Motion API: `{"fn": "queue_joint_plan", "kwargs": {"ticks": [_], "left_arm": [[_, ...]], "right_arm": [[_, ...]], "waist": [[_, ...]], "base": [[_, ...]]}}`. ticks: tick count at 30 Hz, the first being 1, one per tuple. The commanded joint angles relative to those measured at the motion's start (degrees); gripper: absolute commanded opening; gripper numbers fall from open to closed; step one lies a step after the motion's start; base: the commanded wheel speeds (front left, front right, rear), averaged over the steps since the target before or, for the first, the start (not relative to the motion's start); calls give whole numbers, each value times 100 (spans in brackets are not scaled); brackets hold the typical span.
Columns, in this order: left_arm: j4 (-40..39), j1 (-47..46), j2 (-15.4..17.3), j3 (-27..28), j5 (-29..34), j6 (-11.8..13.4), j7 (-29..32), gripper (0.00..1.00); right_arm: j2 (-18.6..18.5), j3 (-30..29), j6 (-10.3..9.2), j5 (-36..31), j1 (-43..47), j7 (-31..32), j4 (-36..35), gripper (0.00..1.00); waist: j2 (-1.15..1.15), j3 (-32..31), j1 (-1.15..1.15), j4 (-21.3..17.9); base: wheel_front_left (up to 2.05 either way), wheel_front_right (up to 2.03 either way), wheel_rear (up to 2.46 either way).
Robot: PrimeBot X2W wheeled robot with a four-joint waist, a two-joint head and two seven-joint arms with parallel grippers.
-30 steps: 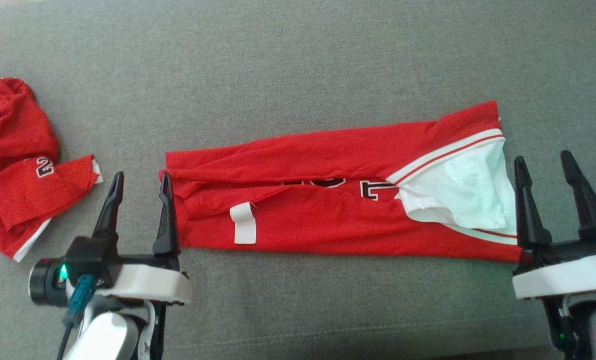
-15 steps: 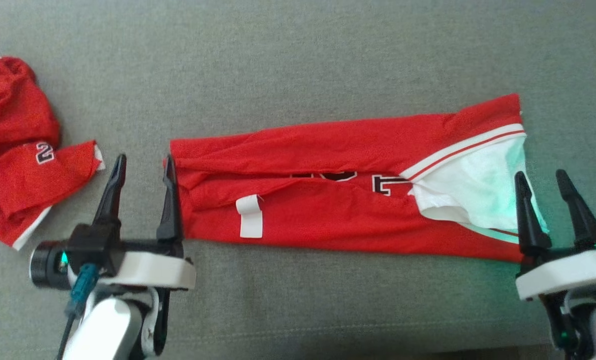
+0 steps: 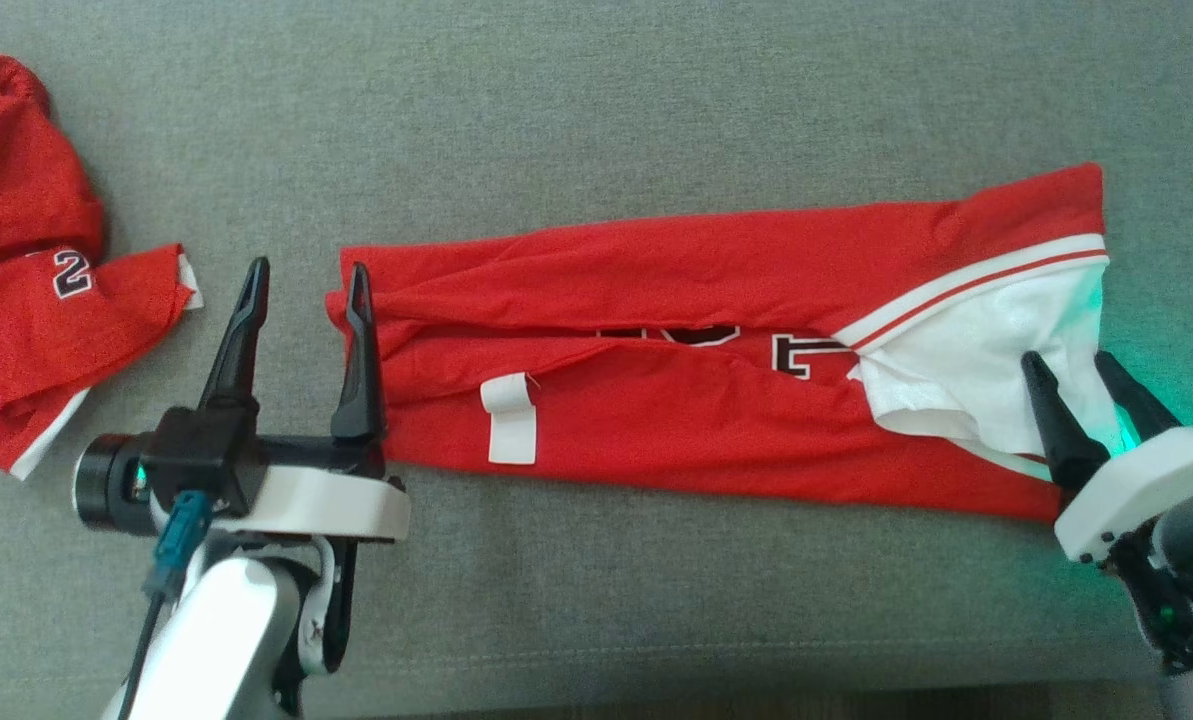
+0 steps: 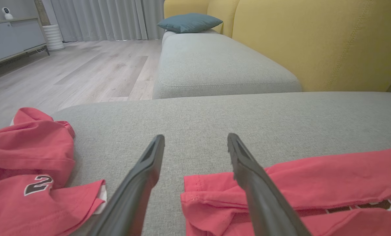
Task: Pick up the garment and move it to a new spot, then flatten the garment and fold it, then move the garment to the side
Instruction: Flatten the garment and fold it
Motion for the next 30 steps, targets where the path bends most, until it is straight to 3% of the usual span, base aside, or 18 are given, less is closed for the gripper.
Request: {"fn": "queue_joint_plan", "kwargs": {"ticks": [1, 2, 4, 10, 22, 27, 30], "left_arm": [[-133, -161, 69, 242, 25, -23, -65, 100], [-123, -164, 59, 248, 25, -30, -66, 100], [-103, -165, 42, 261, 24, -47, -68, 100], [-76, -133, -13, 305, 44, -73, -70, 100], [34, 30, -115, 376, 64, -151, -71, 100], [50, 103, -144, 403, 68, -168, -72, 100], [59, 170, -153, 415, 69, -183, -72, 100]], "right_arm": [[-133, 153, 20, 80, -50, 183, -128, 100], [-149, 176, 20, 134, -56, 282, -142, 91], [-171, 243, 20, 259, -51, 486, -173, 0], [-273, 257, 20, 600, -67, 615, -340, 0], [-783, -530, 20, 682, 352, 443, -417, 0], [-989, -385, 20, 523, 323, 420, -691, 0], [-1132, 115, 20, 269, 6, 564, -1313, 0]], "waist": [[0, -2, 0, 0], [0, -3, 0, 1], [0, -13, 0, 1], [0, -119, 0, -3], [0, -495, 0, -47], [0, -662, 0, -91], [0, -813, 0, -142]], "base": [[0, 0, 0], [0, 0, 0], [0, 0, 0], [0, 0, 0], [0, 0, 0], [0, 0, 0], [0, 0, 0]]}}
